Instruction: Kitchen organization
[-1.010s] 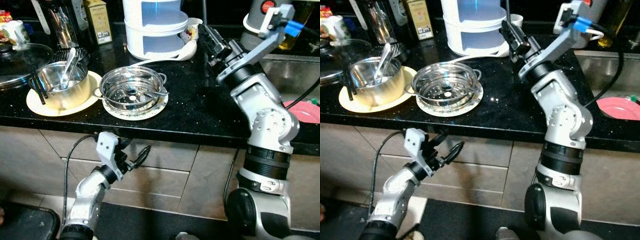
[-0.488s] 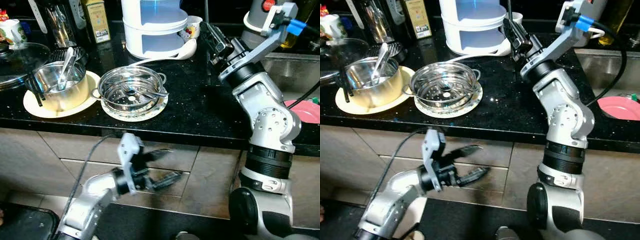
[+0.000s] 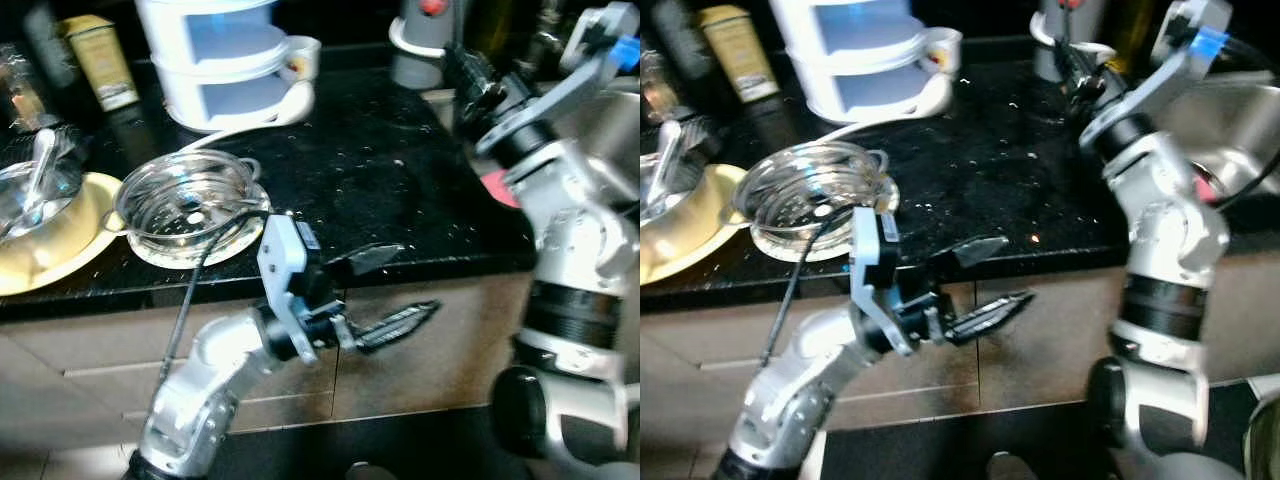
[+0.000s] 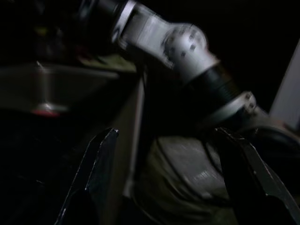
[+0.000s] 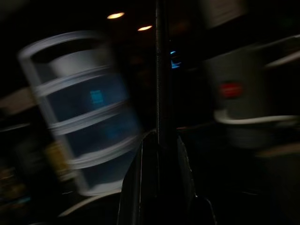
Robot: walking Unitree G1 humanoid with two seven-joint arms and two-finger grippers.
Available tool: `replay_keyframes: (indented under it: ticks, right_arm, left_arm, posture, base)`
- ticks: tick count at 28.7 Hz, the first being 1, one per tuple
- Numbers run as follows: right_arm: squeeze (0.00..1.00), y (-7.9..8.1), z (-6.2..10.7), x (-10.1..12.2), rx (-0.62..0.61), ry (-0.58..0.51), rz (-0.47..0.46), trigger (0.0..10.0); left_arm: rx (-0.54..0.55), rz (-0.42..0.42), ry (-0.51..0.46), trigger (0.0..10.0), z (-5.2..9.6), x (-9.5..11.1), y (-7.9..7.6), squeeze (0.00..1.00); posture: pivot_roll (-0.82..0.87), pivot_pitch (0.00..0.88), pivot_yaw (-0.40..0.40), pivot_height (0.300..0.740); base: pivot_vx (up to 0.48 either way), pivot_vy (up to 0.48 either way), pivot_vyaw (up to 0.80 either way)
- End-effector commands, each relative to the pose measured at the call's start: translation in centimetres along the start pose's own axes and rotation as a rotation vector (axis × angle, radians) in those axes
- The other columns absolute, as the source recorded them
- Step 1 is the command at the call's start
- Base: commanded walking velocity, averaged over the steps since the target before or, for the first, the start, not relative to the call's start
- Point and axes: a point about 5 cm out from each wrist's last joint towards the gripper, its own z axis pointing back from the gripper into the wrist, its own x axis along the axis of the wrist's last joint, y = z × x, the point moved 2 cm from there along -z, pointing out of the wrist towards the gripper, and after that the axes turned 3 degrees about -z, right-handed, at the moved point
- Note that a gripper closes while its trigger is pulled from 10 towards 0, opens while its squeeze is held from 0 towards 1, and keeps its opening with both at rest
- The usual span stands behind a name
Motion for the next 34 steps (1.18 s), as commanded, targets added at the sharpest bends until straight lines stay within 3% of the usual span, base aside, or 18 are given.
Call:
replay_keyframes:
  ticks: [1,3,7,9,13,17,22,31,34]
  right_arm:
    - [0.00,-0.6,-0.1,0.1,-0.026,-0.003,0.009,10.0]
    - [0.00,-0.6,-0.1,0.1,-0.026,-0.003,0.009,10.0]
    - [0.00,-2.3,0.4,1.0,-0.091,-0.019,0.053,10.0]
    - [0.00,-3.7,1.0,1.7,-0.153,-0.029,0.098,10.0]
    - [0.00,-4.2,1.3,1.7,-0.176,-0.024,0.121,10.0]
    - [0.00,-4.3,1.4,0.7,-0.180,0.006,0.158,10.0]
    - [0.00,-3.8,1.3,-0.1,-0.161,0.025,0.172,10.0]
    - [0.00,-3.1,1.0,-2.0,-0.141,0.067,0.209,10.0]
    - [0.00,-3.2,1.0,-2.7,-0.154,0.090,0.191,10.0]
  left_arm:
    - [0.002,0.007,0.016,10.0,0.1,-0.2,-0.1,0.00]
    - [0.002,0.007,0.016,10.0,0.1,-0.2,-0.1,0.00]
    - [0.024,-0.005,0.018,10.0,0.1,0.0,0.1,0.00]
    - [0.082,-0.028,0.023,10.0,0.3,0.1,0.9,0.00]
    - [0.180,-0.055,0.032,10.0,0.5,0.0,2.2,0.00]
    - [0.311,-0.098,0.054,10.0,0.8,-0.2,3.8,0.00]
    - [0.384,-0.121,0.053,10.0,1.1,-0.2,4.7,0.00]
    - [0.438,-0.119,0.055,10.0,1.3,-0.3,5.4,0.00]
    - [0.449,-0.125,0.058,10.0,1.3,-0.5,5.6,0.00]
  posture:
    - [0.00,0.069,-0.003,0.740]
    - [0.00,0.069,-0.003,0.740]
    - [0.00,0.072,-0.001,0.740]
    - [0.00,0.072,0.003,0.740]
    - [-0.01,0.071,0.005,0.740]
    - [-0.01,0.071,0.006,0.740]
    - [-0.01,0.061,0.008,0.740]
    - [-0.01,0.057,0.005,0.740]
    - [0.00,0.044,0.005,0.740]
  base:
    - [0.000,0.000,-0.78]
    - [0.000,0.000,-0.78]
    - [0.000,0.000,-0.78]
    - [0.000,0.000,-0.77]
    - [0.000,0.000,-0.77]
    - [0.000,0.000,-0.77]
    - [0.000,0.000,-0.15]
    - [0.000,0.000,0.00]
    - [0.000,0.000,-0.73]
